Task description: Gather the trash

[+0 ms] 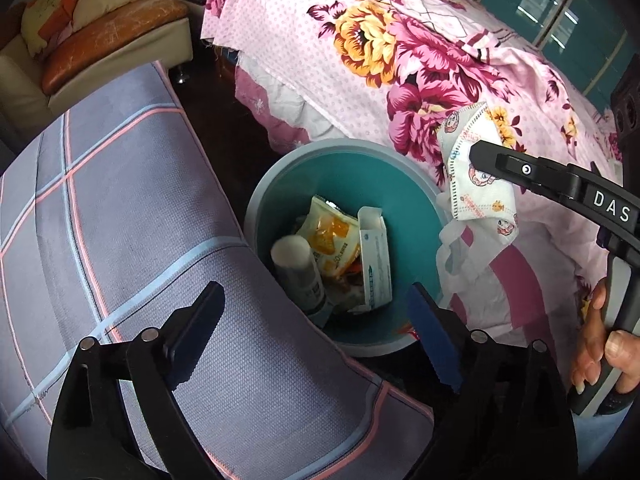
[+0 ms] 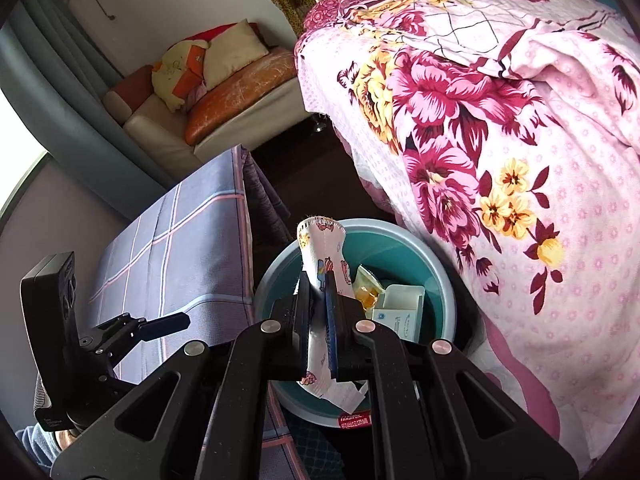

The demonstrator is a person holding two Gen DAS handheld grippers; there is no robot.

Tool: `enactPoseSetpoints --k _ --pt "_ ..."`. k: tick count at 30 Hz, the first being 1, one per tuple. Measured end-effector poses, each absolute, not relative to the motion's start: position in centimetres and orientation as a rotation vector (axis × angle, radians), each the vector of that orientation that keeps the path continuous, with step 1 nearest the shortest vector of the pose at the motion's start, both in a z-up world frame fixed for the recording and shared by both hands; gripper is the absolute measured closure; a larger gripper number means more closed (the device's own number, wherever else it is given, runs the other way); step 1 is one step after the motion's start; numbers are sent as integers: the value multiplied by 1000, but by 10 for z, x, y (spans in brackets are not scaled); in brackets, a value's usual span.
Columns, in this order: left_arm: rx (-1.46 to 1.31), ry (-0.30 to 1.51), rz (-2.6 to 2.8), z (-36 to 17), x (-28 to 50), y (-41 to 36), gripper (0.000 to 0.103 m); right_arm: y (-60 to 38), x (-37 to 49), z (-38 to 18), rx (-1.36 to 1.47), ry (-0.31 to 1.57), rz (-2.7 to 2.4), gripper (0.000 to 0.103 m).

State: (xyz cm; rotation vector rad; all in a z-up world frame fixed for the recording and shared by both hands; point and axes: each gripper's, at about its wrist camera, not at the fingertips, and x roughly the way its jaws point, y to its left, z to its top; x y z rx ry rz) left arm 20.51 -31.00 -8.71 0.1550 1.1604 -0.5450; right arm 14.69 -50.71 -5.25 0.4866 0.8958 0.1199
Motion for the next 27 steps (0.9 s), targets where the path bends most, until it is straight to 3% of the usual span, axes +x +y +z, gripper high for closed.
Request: enactPoseSetpoints --k 4,6,7,10,11,23,27 --pt "138 1171 -531 -87 204 -303 11 -503 150 -52 479 903 114 91" --pt "127 1175 -527 -87 204 -300 10 -500 150 -51 470 901 106 72" --pt "124 1176 -523 -86 203 -299 10 -499 150 -49 463 899 102 49" --pt "120 1172 -510 -83 201 -294 10 -495 149 -47 447 905 95 39" --pt "118 1170 -508 -82 200 -293 10 -495 149 -47 449 904 92 30" --pt "91 1135 -449 -58 178 -262 8 -477 126 -31 412 943 89 10" --pt "76 1123 -437 -51 169 -251 4 -462 112 -23 346 949 80 10"
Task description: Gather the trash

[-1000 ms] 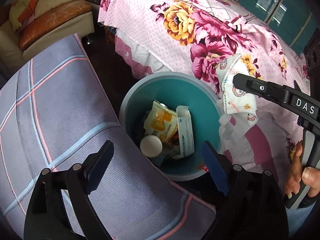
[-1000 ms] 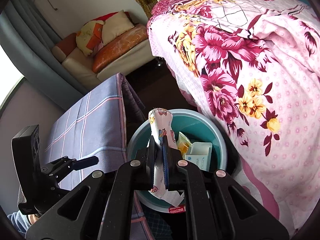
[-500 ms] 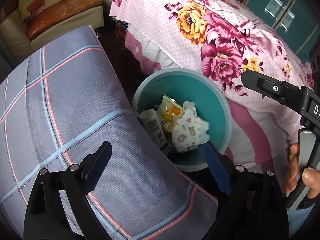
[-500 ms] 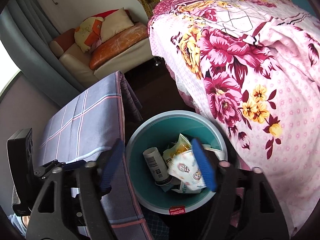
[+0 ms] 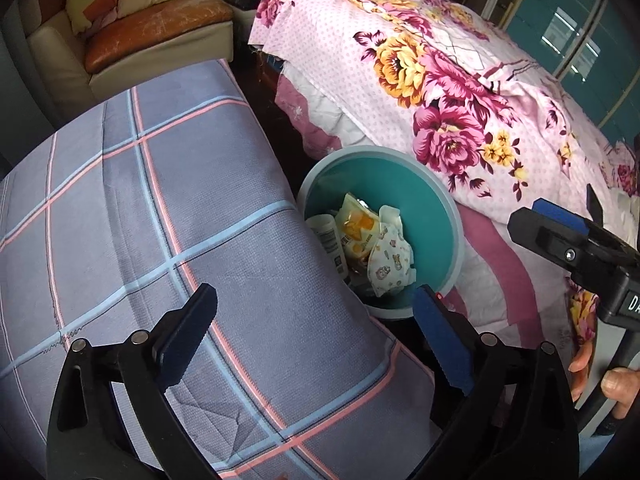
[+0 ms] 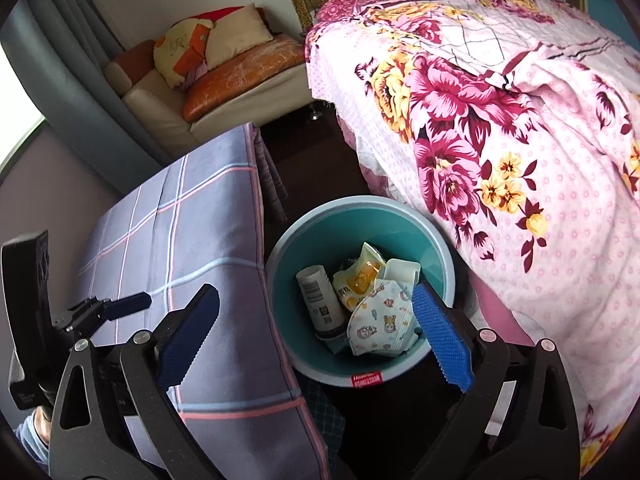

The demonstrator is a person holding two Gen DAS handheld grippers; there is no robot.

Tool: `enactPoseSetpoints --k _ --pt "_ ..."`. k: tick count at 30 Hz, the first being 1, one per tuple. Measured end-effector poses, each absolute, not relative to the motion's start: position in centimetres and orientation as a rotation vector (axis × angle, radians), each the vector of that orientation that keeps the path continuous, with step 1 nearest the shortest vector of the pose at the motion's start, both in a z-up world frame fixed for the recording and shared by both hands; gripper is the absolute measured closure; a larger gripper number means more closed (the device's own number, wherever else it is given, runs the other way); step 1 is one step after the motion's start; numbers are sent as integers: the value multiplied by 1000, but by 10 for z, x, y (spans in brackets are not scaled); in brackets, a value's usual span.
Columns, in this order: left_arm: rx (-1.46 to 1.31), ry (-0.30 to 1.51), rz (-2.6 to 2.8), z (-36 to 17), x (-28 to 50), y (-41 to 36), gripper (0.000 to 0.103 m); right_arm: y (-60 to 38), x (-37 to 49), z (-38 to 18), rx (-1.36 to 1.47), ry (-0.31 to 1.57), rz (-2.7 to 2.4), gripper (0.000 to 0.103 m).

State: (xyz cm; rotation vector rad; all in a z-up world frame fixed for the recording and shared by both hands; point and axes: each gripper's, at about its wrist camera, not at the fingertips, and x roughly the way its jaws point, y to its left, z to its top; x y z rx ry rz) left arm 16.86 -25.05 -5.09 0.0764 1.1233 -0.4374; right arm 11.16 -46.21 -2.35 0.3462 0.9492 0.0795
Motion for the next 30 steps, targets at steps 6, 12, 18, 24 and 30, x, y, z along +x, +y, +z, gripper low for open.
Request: enactPoseSetpoints --k 6,12,18,24,30 --pt "53 1111 -410 -43 153 -232 4 -437 90 -16 254 960 65 7" --pt "21 1097 -377 -38 137 -212 4 -425 75 -13 240 963 54 7" --pt "9 1075 -348 -33 124 -198 4 -416 61 -10 218 968 64 7" --pt "13 1060 -327 -30 115 -192 4 -411 57 -12 213 967 70 7" --pt "4 1059 -317 -30 112 -187 4 -409 54 -10 214 972 76 7"
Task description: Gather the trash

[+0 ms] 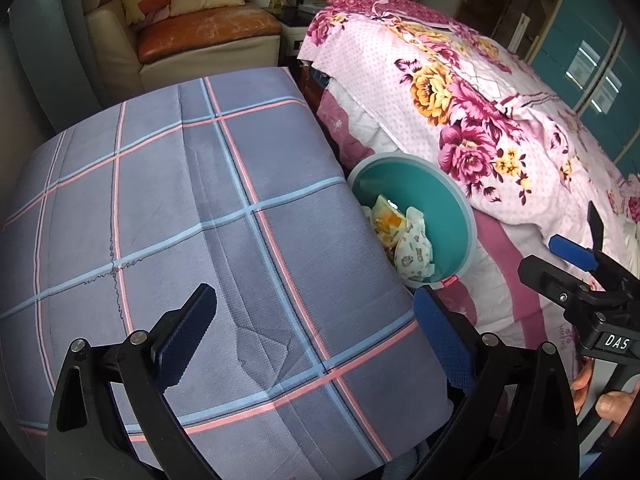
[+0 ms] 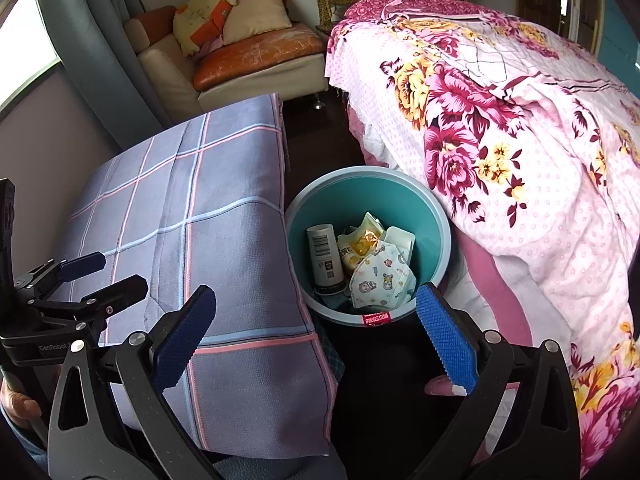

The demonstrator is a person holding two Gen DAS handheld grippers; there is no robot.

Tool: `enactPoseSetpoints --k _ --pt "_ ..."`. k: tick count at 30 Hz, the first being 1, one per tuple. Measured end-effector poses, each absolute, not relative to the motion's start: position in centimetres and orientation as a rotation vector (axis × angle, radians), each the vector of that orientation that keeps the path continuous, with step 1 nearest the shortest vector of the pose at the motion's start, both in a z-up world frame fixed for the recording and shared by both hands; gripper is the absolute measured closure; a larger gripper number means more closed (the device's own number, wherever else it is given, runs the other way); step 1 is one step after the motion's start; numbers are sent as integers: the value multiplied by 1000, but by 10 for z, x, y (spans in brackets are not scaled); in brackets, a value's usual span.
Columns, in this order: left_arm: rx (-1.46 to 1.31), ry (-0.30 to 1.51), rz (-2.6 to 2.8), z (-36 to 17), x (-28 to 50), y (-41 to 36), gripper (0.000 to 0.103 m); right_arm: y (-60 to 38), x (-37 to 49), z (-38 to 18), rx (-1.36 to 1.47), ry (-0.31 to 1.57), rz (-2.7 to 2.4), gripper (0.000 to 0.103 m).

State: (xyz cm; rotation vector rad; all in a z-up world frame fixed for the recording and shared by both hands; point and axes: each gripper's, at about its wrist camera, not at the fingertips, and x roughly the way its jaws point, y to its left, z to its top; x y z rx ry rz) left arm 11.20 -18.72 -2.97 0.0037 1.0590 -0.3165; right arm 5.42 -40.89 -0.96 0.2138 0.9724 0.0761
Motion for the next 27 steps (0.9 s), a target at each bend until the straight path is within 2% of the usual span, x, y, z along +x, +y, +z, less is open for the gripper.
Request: enactPoseSetpoints --k 27 --pt "62 1042 -262 -45 116 -193 4 -418 63 -38 251 1028 75 7"
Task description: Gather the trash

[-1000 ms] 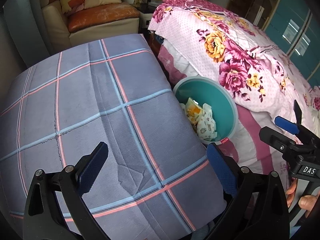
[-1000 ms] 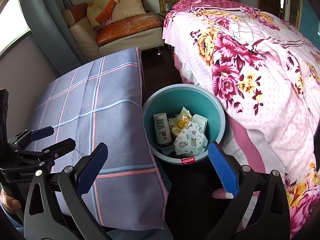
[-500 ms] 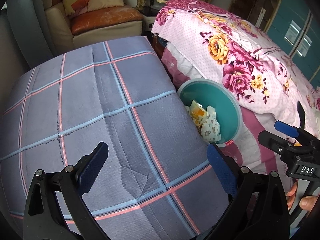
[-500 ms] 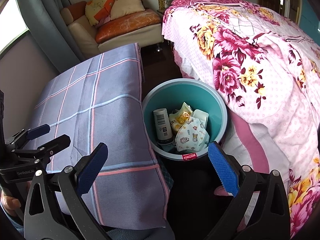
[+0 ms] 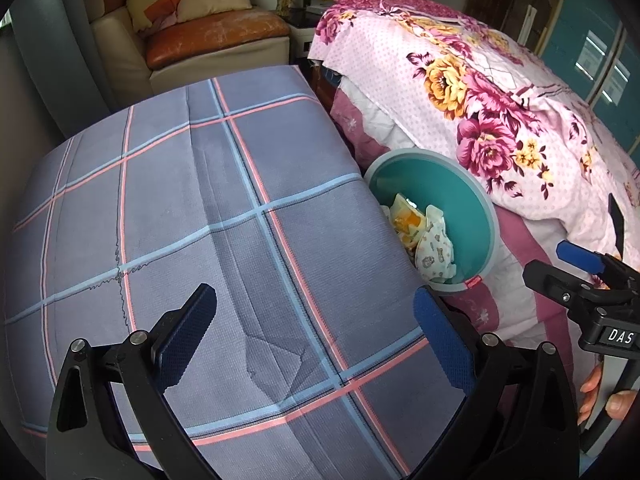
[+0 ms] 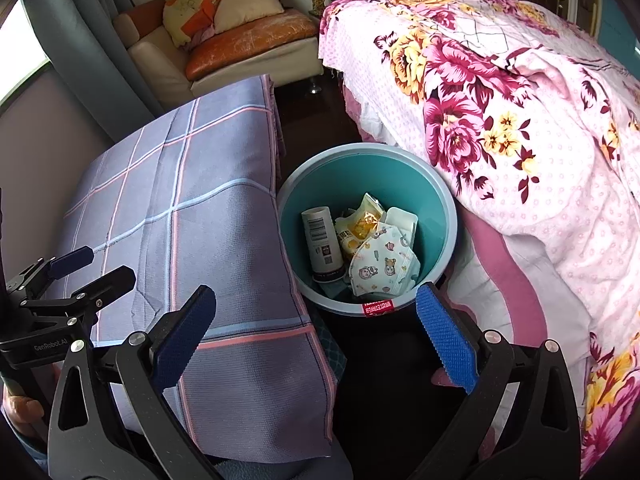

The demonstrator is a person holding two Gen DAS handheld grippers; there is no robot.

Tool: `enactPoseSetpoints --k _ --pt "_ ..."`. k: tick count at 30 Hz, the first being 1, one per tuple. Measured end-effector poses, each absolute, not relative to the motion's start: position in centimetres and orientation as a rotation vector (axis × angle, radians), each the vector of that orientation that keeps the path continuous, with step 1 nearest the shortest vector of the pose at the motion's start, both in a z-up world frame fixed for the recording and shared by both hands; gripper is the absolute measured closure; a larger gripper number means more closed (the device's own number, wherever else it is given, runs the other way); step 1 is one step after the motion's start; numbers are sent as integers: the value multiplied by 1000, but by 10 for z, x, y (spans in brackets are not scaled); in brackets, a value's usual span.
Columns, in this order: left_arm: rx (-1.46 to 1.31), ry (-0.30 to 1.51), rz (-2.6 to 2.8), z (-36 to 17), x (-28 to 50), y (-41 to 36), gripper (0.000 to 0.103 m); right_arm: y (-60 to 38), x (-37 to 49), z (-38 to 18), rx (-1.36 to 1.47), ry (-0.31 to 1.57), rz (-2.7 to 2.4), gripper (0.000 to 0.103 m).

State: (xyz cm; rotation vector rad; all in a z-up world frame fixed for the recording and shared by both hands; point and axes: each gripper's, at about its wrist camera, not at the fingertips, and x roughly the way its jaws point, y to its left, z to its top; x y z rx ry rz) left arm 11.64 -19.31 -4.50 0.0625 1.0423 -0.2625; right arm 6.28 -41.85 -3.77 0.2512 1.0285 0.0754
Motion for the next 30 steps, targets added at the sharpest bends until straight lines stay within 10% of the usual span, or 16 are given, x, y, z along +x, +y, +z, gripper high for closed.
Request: enactPoseSetpoints --k 30 --pt "112 1099 -243 -67 125 -198 4 -423 75 -62 264 1082 83 7"
